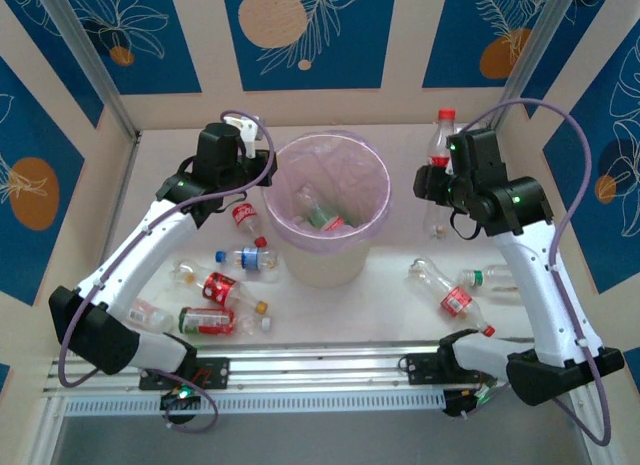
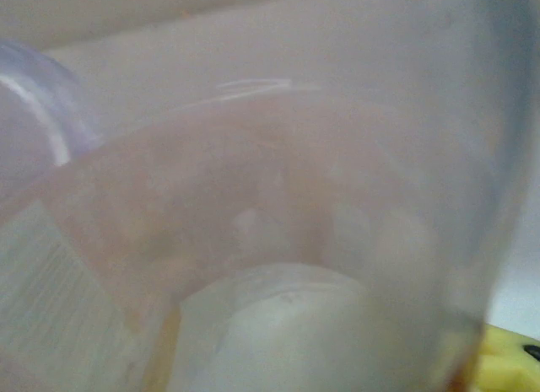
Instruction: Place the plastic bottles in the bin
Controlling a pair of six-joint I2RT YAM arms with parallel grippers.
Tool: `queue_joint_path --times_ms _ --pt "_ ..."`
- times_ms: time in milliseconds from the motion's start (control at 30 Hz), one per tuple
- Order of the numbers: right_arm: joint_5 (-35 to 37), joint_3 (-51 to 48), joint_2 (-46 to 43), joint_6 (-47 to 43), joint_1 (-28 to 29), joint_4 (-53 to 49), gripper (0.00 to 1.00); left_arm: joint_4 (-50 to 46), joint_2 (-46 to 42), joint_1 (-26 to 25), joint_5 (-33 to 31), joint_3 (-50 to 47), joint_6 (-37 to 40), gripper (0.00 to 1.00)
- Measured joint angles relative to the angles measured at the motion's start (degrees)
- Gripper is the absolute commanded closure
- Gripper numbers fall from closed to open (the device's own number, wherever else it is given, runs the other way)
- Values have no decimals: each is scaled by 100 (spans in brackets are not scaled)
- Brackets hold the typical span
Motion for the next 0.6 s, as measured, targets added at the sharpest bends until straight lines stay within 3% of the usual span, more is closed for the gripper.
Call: queue_joint_path --times_ms 267,400,600 --pt "201 1445 584 -590 1228 376 43 0 0 0 0 0 0 99" --pt "-138 1923 997 -688 1628 573 43 2 0 0 0 0 -2 99" --pt "-949 1644 1534 -557 1934 970 44 37 15 0 0 0 -17 99"
